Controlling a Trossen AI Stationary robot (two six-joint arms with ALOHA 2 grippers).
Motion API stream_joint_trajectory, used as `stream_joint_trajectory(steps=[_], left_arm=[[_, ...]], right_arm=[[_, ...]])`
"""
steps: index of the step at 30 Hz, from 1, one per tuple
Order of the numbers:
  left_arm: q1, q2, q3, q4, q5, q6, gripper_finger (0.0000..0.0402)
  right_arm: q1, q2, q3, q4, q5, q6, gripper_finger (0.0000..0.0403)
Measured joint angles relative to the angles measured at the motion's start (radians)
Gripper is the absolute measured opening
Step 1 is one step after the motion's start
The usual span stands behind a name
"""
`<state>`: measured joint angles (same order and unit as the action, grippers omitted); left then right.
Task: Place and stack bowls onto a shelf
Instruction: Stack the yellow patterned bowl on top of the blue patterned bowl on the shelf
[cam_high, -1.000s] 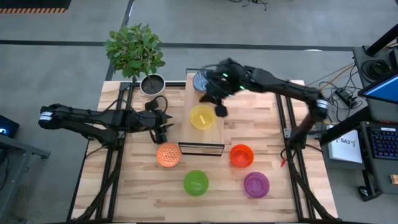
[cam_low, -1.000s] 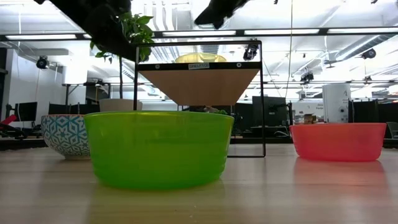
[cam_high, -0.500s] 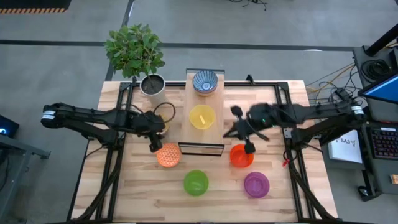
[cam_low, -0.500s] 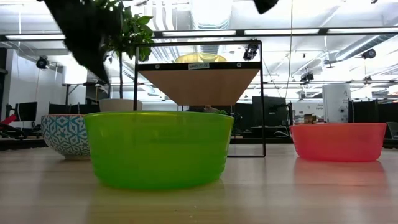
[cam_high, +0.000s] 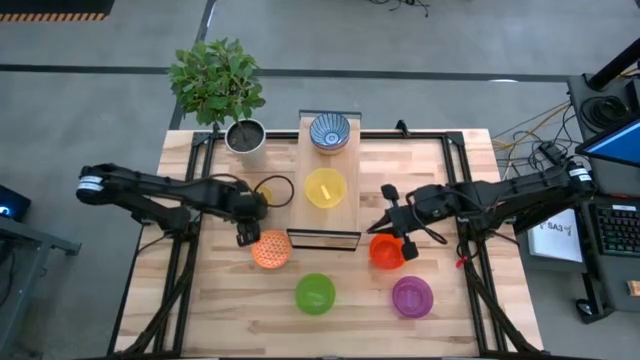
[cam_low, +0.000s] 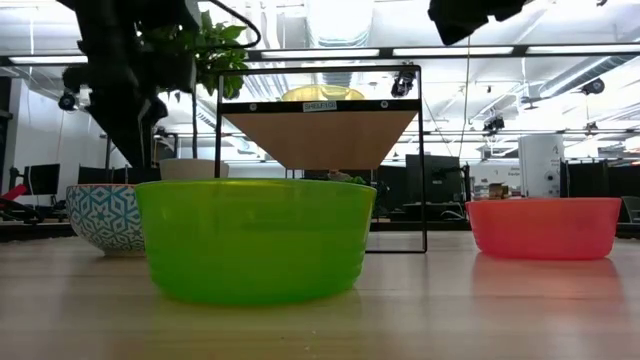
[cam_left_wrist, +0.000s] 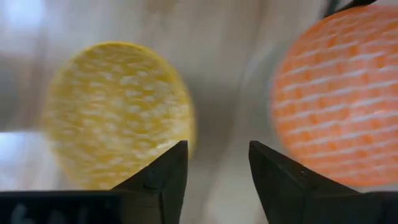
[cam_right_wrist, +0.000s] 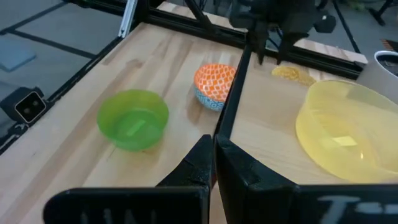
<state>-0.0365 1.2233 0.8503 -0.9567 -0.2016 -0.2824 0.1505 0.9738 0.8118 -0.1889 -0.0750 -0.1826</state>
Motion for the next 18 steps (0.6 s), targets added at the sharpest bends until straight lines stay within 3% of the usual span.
stream_joint_trajectory(steps=[6,18], left_arm=[[0.032,0.063,-0.007,0.011,-0.046,0.172,0.0184],[0.072,0.115,-0.018,0.037,0.004,0.239,0.016]], right_arm=[[0.0,0.004,-0.005,0.002,0.0,-0.002,0.0009],[0.0,0.003,-0.006,0.002,0.0,0.0,0.0009]])
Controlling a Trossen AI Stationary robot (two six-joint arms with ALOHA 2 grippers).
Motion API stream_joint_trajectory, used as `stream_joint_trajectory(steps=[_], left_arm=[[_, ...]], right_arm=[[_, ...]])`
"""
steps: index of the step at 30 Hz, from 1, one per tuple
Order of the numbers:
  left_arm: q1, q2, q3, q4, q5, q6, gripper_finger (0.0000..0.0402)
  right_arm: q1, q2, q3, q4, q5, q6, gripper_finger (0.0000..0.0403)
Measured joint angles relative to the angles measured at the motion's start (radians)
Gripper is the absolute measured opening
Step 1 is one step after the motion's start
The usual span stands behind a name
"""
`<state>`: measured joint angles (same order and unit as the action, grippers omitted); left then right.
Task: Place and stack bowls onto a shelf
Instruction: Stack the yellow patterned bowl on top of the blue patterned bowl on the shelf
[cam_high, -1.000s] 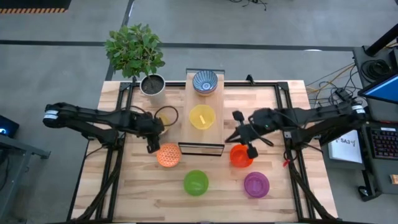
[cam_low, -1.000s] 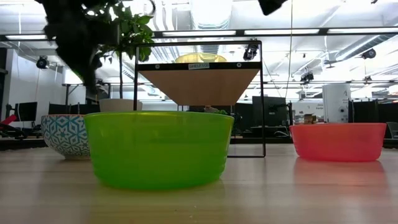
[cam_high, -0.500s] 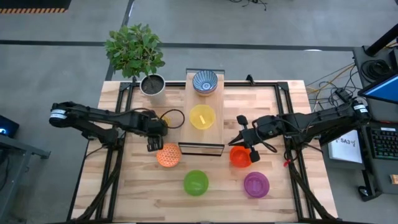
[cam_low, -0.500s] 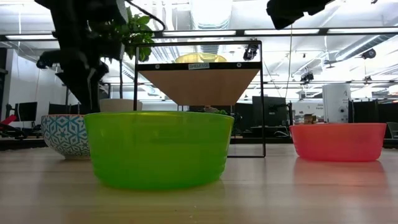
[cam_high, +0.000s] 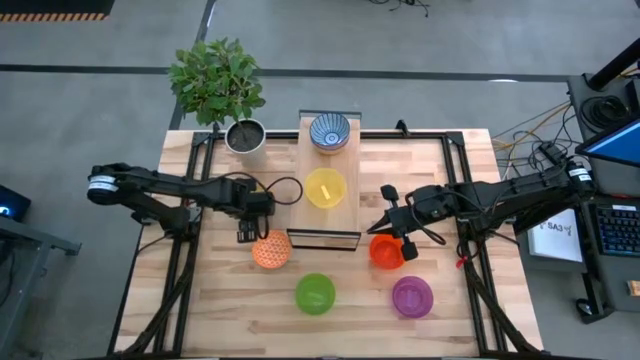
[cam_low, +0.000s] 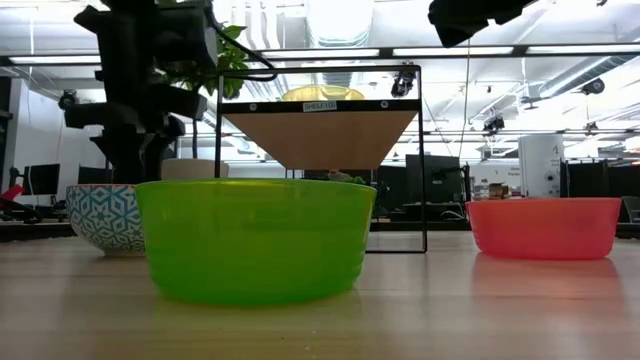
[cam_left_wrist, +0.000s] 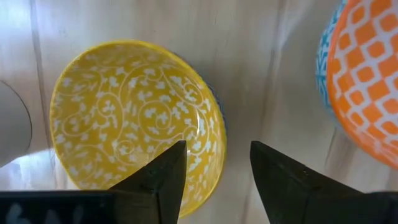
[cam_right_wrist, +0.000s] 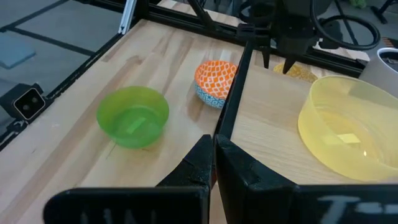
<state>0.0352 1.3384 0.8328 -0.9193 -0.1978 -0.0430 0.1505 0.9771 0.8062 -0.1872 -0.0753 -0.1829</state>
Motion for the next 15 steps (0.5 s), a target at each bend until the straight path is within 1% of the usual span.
stream_joint_trajectory(steps=[9,12,15], left_arm=[[0.0,0.0,-0.085,0.101,0.006,-0.014,0.0152],[0.0,0.002,-0.086,0.109,0.006,-0.016,0.0145],[0.0,0.002,-0.085,0.108,0.006,-0.018,0.0129]], right_arm=[[0.0,0.0,0.0,0.005,0.0,0.013,0.0009],[0.0,0.0,0.0,0.005,0.0,0.015,0.0009],[0.0,0.0,0.0,0.006,0.0,0.018,0.0009]])
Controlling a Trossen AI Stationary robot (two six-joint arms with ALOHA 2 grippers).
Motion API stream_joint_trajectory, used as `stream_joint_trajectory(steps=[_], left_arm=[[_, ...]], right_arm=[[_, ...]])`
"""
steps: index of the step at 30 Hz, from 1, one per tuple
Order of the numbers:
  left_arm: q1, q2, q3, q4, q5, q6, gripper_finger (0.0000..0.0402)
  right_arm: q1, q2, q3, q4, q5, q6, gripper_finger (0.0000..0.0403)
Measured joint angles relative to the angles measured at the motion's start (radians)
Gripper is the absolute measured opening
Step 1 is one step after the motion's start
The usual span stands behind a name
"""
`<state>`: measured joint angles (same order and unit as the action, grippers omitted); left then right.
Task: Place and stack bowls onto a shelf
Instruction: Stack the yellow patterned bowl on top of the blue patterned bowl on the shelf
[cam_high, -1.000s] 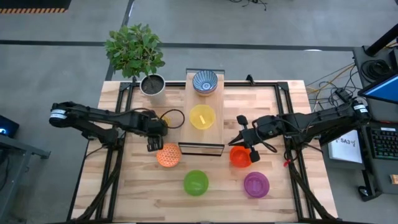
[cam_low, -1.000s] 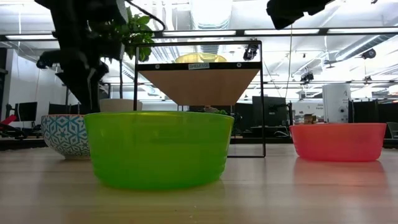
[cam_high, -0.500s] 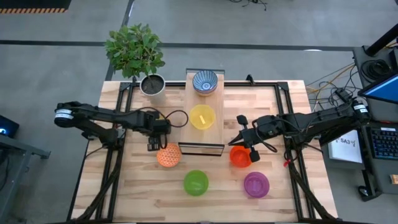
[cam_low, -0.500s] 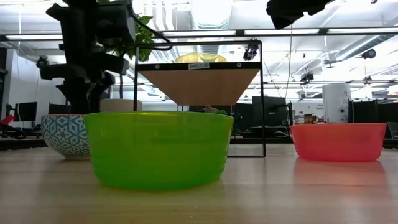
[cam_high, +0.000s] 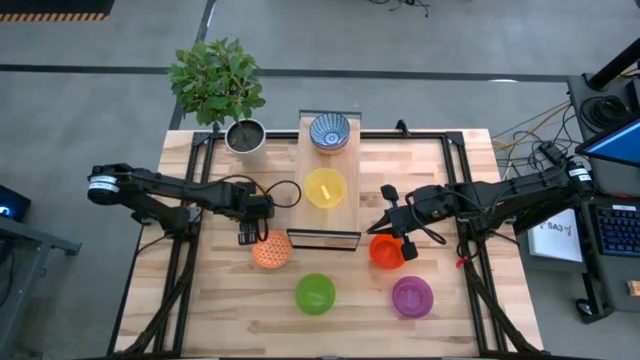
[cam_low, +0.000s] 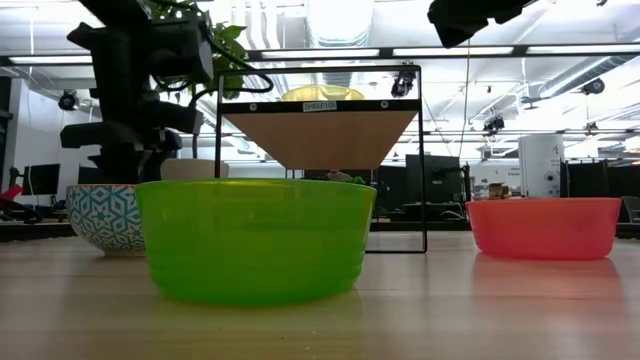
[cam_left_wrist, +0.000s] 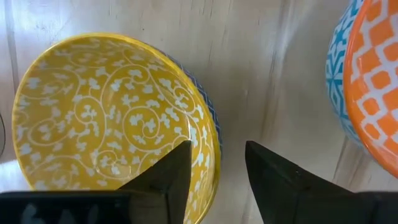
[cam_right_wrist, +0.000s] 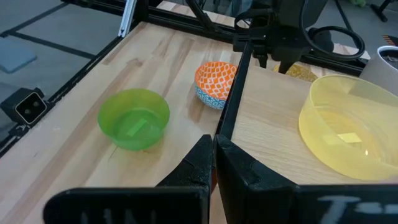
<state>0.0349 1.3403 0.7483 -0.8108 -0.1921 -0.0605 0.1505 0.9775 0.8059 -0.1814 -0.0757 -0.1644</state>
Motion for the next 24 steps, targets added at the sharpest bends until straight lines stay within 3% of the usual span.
stream_joint_trajectory(steps=[11,24], left_arm=[[0.0,0.0,0.0,0.003,0.003,-0.001,0.001],[-0.002,-0.037,0.01,-0.031,0.004,-0.028,0.0002]], right_arm=[[0.0,0.0,0.0,0.0,0.0,0.01,0.0009],[0.0,0.0,0.0,0.0,0.0,0.009,0.0009]])
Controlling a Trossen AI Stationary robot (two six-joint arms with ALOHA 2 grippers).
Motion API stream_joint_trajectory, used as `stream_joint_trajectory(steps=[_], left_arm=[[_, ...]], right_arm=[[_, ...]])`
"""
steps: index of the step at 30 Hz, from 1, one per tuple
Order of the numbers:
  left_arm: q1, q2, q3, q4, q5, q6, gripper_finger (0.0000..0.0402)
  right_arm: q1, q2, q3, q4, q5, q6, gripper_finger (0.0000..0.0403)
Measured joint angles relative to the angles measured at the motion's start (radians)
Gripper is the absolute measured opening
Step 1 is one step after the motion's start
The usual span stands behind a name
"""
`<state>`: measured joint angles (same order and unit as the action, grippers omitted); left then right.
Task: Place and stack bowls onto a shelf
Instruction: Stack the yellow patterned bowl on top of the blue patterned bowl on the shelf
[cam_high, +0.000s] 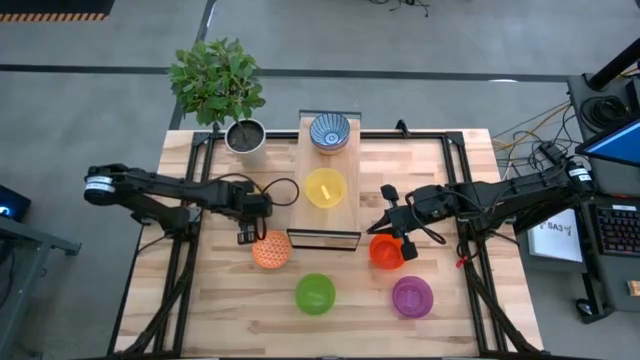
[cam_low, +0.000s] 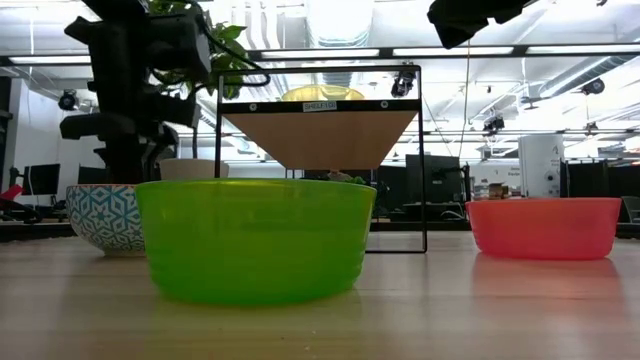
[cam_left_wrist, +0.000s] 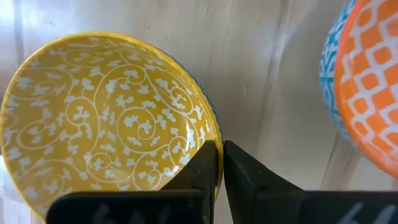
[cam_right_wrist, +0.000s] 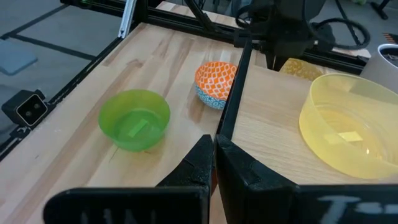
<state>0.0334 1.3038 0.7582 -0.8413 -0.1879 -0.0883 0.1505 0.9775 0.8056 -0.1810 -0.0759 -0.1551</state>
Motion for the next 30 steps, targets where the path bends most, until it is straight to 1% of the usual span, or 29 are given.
stream_joint_trajectory(steps=[2,8,13,23,28,30], left_arm=[[-0.001,-0.023,0.004,-0.007,0.0,-0.01,0.0002],[-0.015,-0.089,0.066,-0.104,-0.003,-0.079,0.0001],[-0.034,-0.128,0.104,-0.112,-0.003,-0.087,0.0001],[-0.068,-0.144,0.12,-0.115,-0.005,-0.122,0.0],[-0.113,-0.14,0.187,-0.196,-0.003,-0.2,0.0],[-0.139,-0.135,0.217,-0.205,-0.011,-0.218,0.0]], right_arm=[[0.0,0.0,0.0,0.0,0.0,-0.002,0.0009],[0.0,0.0,-0.001,0.0,0.0,-0.014,0.0009],[0.0,0.0,-0.008,0.0,0.0,-0.017,0.0009],[0.0,0.0,-0.013,0.001,0.0,-0.016,0.0009],[0.0,0.0,-0.013,0.001,0.0,-0.02,0.0009],[0.0,0.0,-0.013,0.005,0.0,-0.021,0.0009]])
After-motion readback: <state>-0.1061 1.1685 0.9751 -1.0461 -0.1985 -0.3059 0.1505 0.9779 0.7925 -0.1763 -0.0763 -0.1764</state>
